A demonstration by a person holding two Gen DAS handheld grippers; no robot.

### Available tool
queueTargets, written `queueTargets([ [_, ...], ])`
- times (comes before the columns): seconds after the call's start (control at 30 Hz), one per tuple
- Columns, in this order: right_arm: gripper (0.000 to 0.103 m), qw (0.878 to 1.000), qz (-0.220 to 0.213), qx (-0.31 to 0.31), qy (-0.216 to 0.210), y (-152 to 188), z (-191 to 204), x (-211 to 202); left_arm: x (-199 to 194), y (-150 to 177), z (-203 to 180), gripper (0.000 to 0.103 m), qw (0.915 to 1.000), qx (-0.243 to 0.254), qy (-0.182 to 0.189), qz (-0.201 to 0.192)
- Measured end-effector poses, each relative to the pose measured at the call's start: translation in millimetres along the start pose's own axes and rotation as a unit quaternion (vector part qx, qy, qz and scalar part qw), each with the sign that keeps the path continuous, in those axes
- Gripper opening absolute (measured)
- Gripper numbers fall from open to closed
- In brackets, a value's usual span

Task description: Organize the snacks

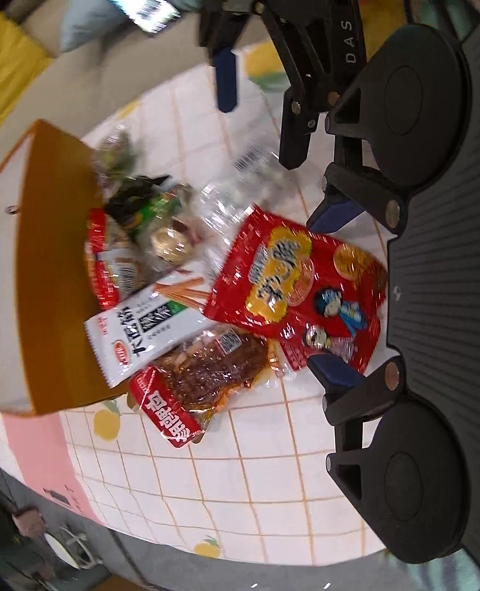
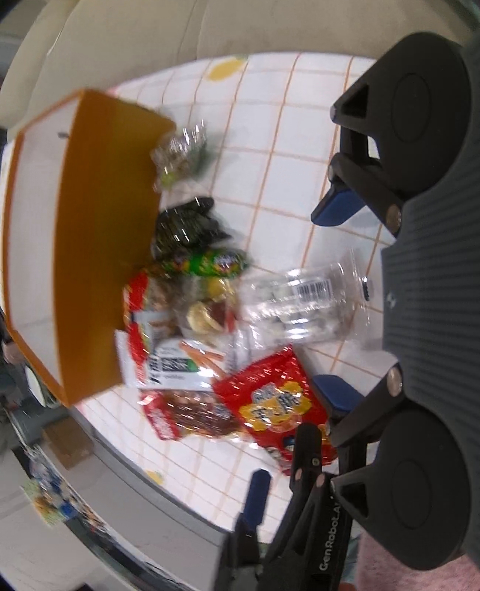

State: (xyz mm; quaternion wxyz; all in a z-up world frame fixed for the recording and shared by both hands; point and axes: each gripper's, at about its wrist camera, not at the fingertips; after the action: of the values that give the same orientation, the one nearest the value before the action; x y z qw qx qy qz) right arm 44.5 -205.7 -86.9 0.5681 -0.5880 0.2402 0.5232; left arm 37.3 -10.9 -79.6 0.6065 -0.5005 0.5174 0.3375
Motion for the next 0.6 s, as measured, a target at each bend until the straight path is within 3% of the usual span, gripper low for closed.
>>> queueTargets([
  [0.2,0.085,0.998,0.022,-0.056,0.003,2,10,28,15,0,-3,0.087,0.9980,0.057,-0.025,0.012],
  [0.37,0.084,0.997,0.011,-0.072,-0.011,2,12,35,18,-3,-3,0.087,0.9961,0.083,-0.029,-0.003],
  [0.5,0.067,0.997,0.026,-0.073,-0.014,3,8,43,16,-2,-3,0.089,0.9946,0.104,-0.001,-0.011],
  [0.6,0.065,0.997,0.029,-0.069,-0.005,4,3,40,18,-1,-3,0.090,0.9954,0.094,0.012,-0.012],
])
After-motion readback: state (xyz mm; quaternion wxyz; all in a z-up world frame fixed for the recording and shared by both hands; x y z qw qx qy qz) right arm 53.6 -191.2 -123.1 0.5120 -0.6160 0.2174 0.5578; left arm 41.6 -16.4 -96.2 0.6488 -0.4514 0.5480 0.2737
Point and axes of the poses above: each gripper's, at about its wrist camera, not at the fingertips, and x roughly the way its jaws point, z to its left, y to its underside, and after that the axes turned 1 degree about z, right-handed
